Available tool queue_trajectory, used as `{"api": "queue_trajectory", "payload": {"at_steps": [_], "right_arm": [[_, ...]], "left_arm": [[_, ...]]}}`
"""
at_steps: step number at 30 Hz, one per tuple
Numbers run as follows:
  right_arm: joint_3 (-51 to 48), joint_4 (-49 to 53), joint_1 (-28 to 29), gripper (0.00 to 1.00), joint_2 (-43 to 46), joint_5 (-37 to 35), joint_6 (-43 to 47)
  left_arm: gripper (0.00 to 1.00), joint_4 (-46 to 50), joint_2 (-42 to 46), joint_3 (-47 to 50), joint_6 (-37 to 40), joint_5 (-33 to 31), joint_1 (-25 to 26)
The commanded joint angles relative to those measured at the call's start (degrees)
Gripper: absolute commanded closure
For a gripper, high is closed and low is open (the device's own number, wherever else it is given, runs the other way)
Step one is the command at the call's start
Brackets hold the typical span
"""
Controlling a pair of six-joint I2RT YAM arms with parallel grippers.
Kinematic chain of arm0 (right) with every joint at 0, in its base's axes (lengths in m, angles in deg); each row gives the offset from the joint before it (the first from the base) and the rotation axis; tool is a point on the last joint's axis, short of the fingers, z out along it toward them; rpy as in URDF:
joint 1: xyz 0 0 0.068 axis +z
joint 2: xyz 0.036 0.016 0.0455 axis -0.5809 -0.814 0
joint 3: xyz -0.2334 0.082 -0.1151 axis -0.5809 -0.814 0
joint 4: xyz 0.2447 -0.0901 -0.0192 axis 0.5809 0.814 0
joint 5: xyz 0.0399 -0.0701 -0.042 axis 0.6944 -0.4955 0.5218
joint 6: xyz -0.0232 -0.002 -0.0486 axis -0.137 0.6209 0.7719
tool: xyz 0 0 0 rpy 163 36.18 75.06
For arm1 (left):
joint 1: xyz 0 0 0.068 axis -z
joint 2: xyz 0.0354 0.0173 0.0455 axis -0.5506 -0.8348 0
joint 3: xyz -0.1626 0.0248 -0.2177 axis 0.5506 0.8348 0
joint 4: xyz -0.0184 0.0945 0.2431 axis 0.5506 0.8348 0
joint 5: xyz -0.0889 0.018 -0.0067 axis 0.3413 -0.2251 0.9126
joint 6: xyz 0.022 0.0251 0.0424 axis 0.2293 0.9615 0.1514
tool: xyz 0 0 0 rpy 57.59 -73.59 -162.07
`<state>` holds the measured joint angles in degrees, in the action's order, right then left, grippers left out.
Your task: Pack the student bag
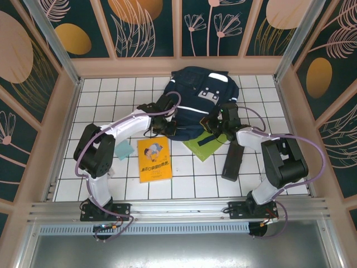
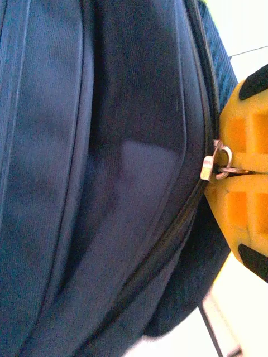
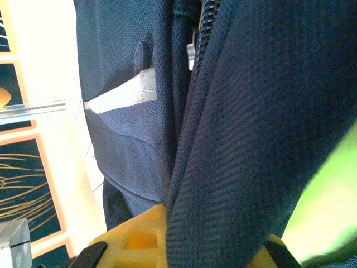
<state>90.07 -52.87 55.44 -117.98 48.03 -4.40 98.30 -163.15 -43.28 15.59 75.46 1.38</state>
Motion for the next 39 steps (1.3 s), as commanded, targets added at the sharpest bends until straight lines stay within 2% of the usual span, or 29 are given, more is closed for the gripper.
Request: {"api": "queue_trajectory", "payload": {"at_steps": [1, 3, 7, 13, 16, 20, 22, 24, 27, 30, 33, 39], "right_arm": [[3.62, -0.75, -1.81, 1.0, 1.21, -5.14, 5.66], [4.87, -0.13, -2.07, 1.0, 0.49, -5.15, 7.2], [9.72, 1.65, -2.69, 1.0, -2.21, -4.17, 11.41], [20.59, 6.38, -2.83, 1.0, -7.64, -1.62, 16.57], [25.03, 7.27, -2.84, 1.0, -10.31, -2.31, 17.74], [31.46, 8.69, -3.78, 1.0, -16.04, -2.98, 18.02], [33.66, 9.51, -4.44, 0.82, -18.19, -3.32, 17.47], [33.89, 9.66, -5.52, 0.53, -18.16, -2.49, 16.41], [30.85, 11.4, -6.59, 0.32, -14.0, -4.46, 16.92], [25.77, 14.85, -7.02, 0.22, -8.39, -5.92, 17.62], [19.45, 15.48, -7.02, 0.07, -3.05, -3.84, 16.14], [5.36, 1.81, -5.96, 0.02, 1.04, 4.16, 4.87]], "left_arm": [[1.0, 6.11, -0.08, 0.07, 2.86, -8.11, -1.99], [1.0, 6.93, -0.78, -0.7, 3.34, -9.24, -2.19], [1.0, 8.85, 1.75, 0.16, 4.1, -4.06, -1.68], [1.0, 10.66, 7.42, 0.32, 2.75, 0.9, 3.93], [1.0, 7.58, 7.55, 0.04, 0.93, 5.8, 6.14], [1.0, 2.38, 3.87, -2.34, -0.34, 8.79, 6.81], [1.0, -0.83, 1.61, -4.67, -1.06, 9.5, 6.86], [1.0, -3.54, -0.95, -8.02, -1.93, 9.53, 6.87], [1.0, -5.85, -4.14, -13.0, -2.58, 8.09, 6.81], [1.0, -8.28, -6.93, -16.36, -3.82, 8.55, 6.82], [1.0, -9.67, -9.61, -19.14, -5.55, 11.41, 6.83], [1.0, -10.67, -10.07, -18.32, -6.71, 13.3, 7.27]]}}
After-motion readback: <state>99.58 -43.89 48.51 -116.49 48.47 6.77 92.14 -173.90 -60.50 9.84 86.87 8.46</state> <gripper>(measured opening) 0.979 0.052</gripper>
